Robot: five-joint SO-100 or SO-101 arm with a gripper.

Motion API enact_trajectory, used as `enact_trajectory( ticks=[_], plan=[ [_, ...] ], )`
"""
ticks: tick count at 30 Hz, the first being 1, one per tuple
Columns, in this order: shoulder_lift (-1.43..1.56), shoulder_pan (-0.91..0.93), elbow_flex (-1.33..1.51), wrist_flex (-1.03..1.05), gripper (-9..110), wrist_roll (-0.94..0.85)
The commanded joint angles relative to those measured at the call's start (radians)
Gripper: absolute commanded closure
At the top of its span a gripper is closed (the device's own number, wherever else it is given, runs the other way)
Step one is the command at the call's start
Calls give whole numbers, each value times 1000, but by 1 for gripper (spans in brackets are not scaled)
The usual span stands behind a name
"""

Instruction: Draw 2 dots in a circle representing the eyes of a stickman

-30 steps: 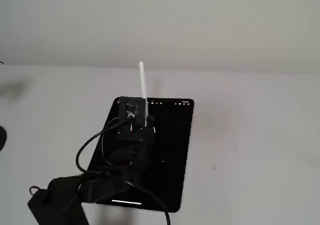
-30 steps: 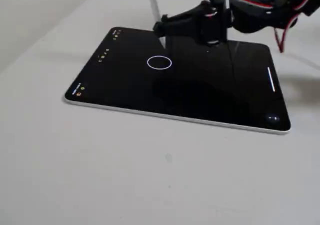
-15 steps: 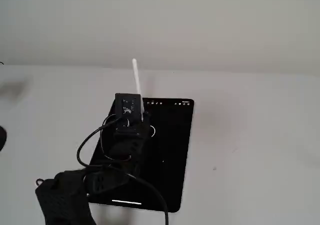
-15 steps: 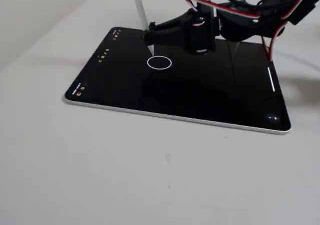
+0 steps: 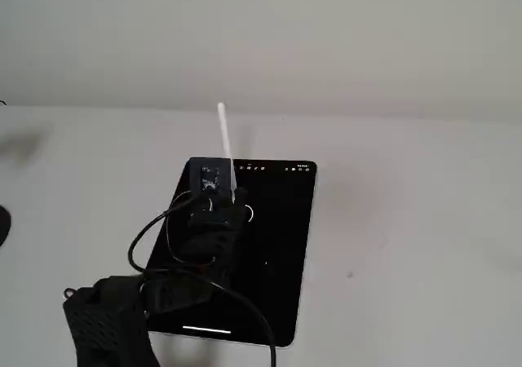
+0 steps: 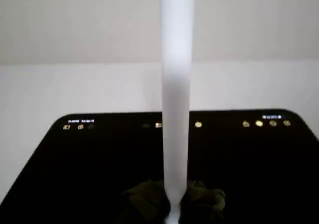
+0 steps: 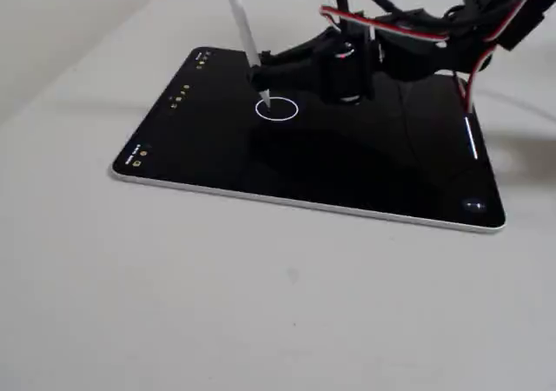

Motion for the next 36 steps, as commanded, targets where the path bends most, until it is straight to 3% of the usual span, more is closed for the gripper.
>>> enact_trajectory(
  ticks=[1,23,29,36],
  plan=[
    [6,-26,-71,-5,101,-15],
    [60,-12,-37,-5,101,-18],
    [244,35,-44,147,101,133],
    [242,69,-74,207,101,95]
  ],
)
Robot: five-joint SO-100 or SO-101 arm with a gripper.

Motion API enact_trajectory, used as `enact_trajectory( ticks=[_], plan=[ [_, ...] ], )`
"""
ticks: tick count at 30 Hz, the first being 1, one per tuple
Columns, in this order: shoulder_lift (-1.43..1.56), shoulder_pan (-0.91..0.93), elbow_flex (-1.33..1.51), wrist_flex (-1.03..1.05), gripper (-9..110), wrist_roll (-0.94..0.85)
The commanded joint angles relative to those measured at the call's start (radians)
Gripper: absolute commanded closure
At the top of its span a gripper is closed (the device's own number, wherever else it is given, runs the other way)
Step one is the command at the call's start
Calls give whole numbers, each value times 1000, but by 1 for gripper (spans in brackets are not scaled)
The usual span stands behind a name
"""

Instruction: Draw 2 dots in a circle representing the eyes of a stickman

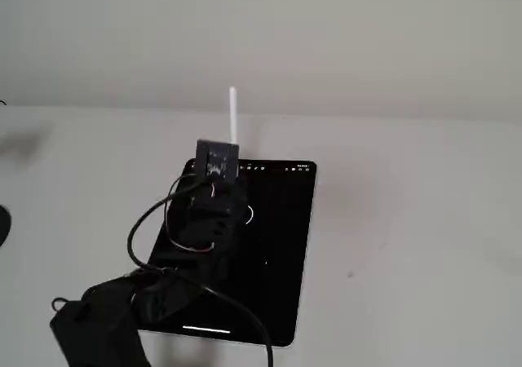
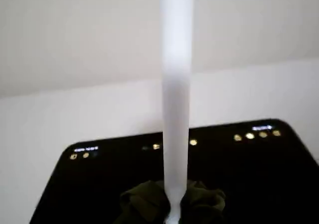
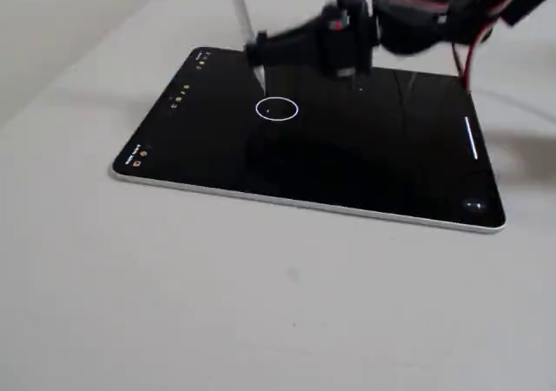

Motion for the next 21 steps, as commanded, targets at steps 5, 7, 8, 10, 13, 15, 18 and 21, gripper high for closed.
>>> enact_trajectory(
  ticks=[5,7,8,10,13,15,18,21],
  plan=[
    [55,20,-55,25,101,-55],
    [48,25,-57,25,101,-58],
    [43,28,-60,25,101,-60],
    [34,31,-60,25,101,-71],
    [18,34,-61,25,101,-92],
    [12,35,-61,25,101,-98],
    [9,32,-55,28,101,-107],
    [0,31,-55,28,101,-114]
  ],
)
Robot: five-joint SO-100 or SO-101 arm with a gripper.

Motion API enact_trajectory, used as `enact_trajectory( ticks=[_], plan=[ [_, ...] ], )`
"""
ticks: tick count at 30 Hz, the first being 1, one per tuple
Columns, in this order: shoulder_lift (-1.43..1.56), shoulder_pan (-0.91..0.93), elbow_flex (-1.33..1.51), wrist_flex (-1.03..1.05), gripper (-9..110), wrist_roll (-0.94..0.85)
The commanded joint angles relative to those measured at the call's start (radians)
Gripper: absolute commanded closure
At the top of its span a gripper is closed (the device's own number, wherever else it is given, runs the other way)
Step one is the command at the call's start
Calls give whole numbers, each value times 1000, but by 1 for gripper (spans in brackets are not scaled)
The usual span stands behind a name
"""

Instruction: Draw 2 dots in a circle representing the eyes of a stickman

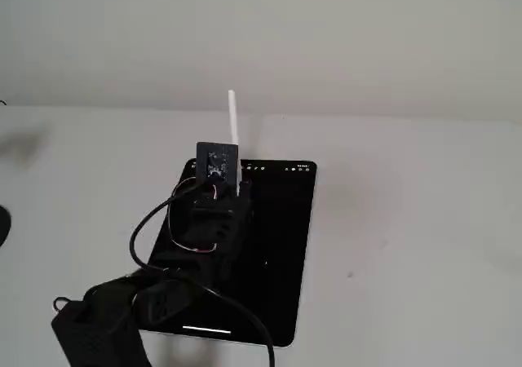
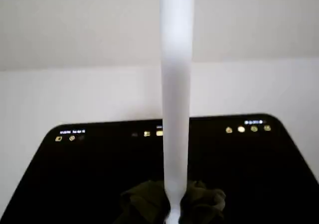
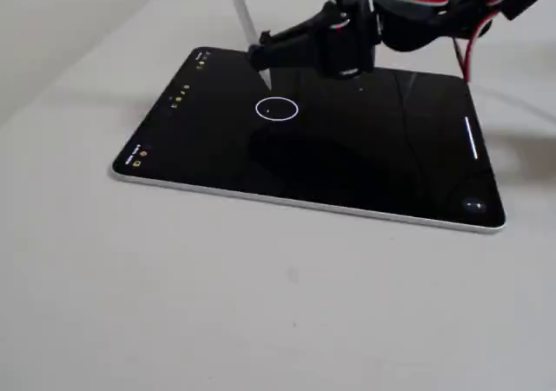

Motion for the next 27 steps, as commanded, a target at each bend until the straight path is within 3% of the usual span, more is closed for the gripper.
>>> enact_trajectory(
  ticks=[1,27],
  plan=[
    [3,23,-55,2,101,-20],
    [-61,26,-80,-31,101,-57]
  ],
)
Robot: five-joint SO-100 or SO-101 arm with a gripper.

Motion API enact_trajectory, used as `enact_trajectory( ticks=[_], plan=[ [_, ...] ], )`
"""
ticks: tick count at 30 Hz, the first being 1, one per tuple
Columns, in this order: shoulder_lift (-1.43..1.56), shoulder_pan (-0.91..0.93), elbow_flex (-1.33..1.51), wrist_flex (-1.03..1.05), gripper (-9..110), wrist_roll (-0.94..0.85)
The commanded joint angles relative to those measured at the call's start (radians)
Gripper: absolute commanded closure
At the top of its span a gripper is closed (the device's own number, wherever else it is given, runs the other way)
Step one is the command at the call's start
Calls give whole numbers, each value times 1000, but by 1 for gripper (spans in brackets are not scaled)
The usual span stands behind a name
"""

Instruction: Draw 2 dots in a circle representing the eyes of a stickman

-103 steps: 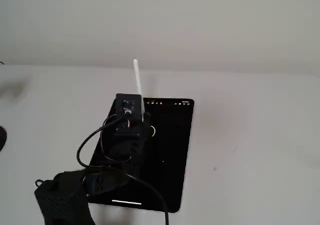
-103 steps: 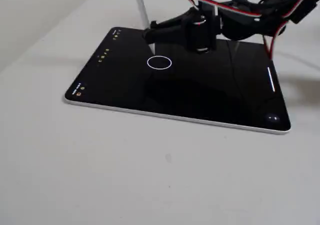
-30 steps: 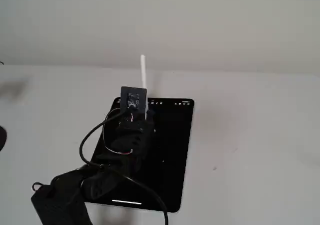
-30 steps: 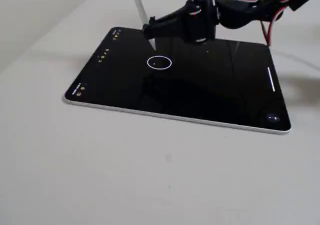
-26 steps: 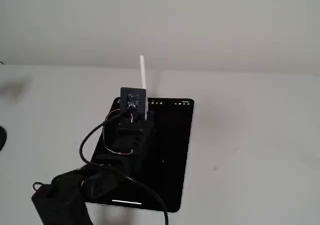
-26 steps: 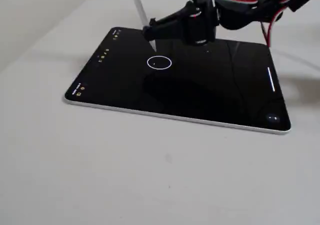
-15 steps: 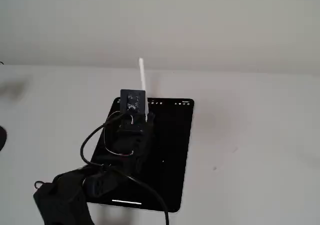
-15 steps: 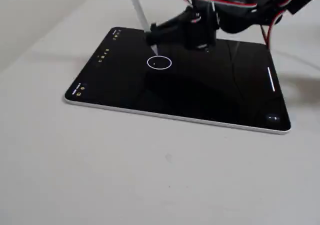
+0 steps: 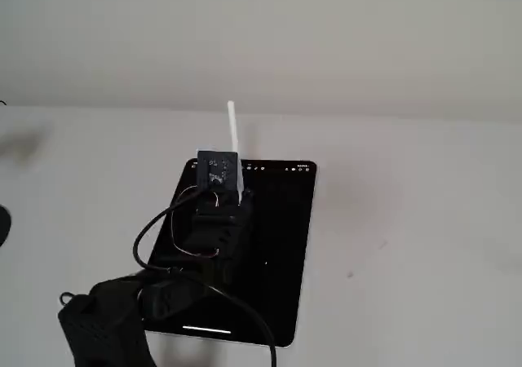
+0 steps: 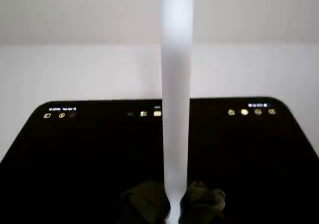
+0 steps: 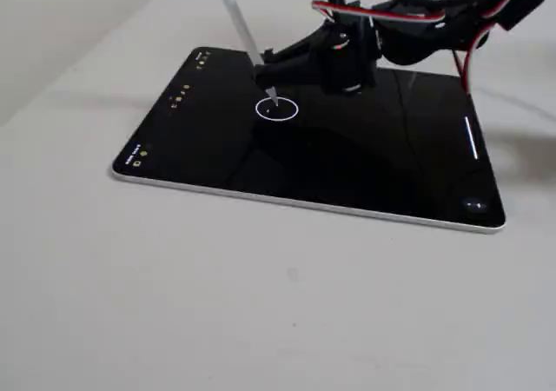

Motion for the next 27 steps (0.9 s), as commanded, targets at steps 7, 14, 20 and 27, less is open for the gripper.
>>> enact_trajectory(
  ticks=[7,14,20,27],
  plan=[
    [-5,28,-77,-31,101,-20],
    [37,12,-34,-26,101,-9],
    [86,5,-2,-23,101,20],
    [170,26,-18,32,101,158]
  ],
)
